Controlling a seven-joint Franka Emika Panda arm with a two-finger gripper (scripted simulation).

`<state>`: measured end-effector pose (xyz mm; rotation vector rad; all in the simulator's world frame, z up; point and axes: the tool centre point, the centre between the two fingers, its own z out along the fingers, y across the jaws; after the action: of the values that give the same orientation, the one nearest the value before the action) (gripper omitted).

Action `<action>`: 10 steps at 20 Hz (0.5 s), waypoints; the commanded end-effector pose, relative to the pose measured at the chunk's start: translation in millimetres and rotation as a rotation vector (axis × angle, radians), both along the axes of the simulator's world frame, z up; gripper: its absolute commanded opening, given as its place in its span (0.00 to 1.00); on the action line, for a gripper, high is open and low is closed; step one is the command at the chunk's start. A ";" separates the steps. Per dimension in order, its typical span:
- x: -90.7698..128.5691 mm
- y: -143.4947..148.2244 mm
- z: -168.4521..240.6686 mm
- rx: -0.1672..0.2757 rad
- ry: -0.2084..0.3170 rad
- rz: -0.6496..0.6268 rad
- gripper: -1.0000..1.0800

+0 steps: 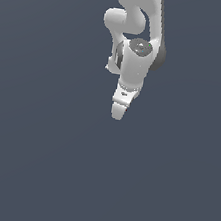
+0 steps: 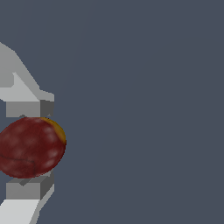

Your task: Pick up the object and move it to a goal position.

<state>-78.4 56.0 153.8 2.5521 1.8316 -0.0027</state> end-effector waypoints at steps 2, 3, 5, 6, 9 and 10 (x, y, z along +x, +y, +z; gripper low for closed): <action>2.8 29.9 34.2 0.001 0.001 0.000 0.00; 3.8 38.3 43.9 0.001 0.001 0.000 0.00; 6.1 54.9 63.2 0.002 0.001 0.000 0.00; 7.3 63.0 72.6 0.002 0.001 0.000 0.00; 11.1 86.3 100.0 0.002 0.000 0.000 0.00; 12.4 93.3 108.7 0.002 0.000 -0.001 0.00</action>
<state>-67.3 138.1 248.8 2.5527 1.8330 0.0001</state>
